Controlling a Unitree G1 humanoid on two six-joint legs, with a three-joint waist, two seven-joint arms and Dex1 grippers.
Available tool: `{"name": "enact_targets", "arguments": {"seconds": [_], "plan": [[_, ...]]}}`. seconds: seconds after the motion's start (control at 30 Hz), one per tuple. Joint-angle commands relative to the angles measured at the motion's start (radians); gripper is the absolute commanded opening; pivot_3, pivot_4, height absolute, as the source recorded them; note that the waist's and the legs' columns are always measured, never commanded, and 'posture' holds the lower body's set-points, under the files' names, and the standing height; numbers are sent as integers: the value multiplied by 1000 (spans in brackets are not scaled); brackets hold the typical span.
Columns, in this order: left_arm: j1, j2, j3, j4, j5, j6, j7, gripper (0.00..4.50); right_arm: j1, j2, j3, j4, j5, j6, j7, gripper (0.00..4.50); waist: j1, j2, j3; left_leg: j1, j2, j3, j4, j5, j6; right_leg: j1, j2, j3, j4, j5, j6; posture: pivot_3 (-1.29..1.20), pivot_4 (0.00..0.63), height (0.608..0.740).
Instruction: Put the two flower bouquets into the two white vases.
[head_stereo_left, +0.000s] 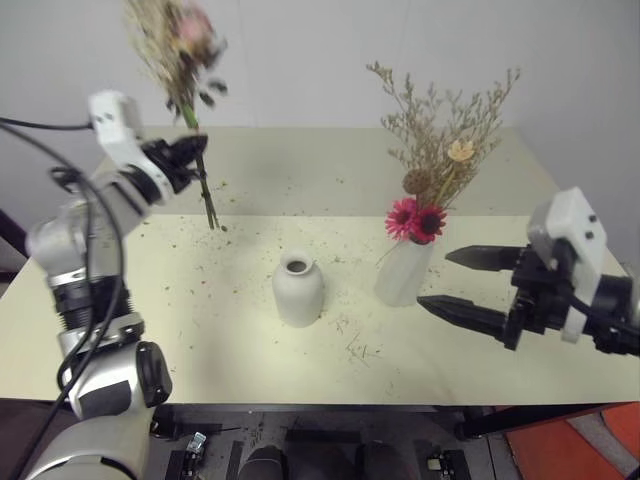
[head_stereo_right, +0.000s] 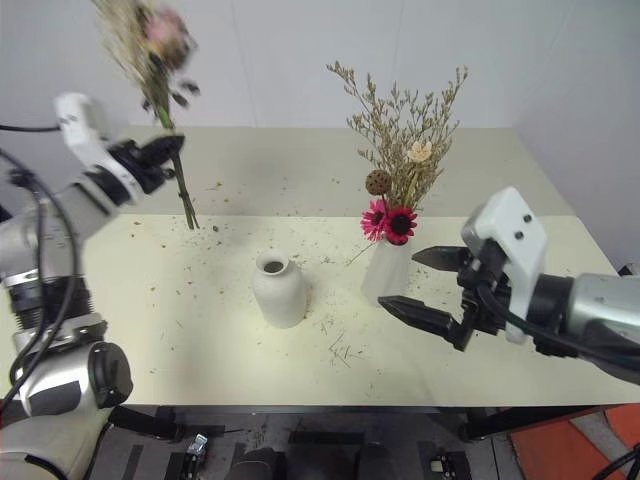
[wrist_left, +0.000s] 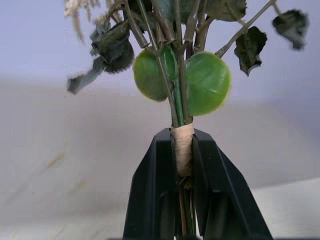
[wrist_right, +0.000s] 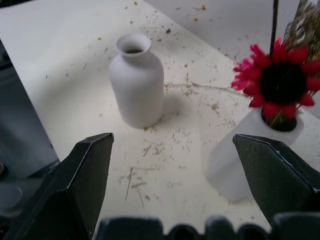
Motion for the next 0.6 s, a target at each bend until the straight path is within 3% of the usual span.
{"name": "enact_targets", "arguments": {"seconds": [0.03,0.2,0.33,0.6], "plan": [[5,18,28,-23,-116,-62,-156,129,44,15,-54,-17,-89,-81,64,4500,2,0,0,1,0,0,1,0,0,1,0,0,0,0,0,0,150,740],[-6,6,-37,60,-211,-54,-395,129,152,95,-63,-50,-237,-197,103,4500,4,0,0,9,0,-1,2,0,0,12,0,-2,-1,0,2,0,150,740],[-41,-9,-110,133,-171,-128,-467,129,233,156,-77,-86,-361,-286,113,4500,0,-1,0,8,0,-2,2,0,0,12,1,-2,-1,0,1,0,150,740],[-122,-63,-166,305,-168,-210,-594,129,393,252,-138,-151,-462,-370,146,4500,-1,0,0,6,0,-2,2,-1,2,11,1,-2,-4,0,2,0,150,740]]}}
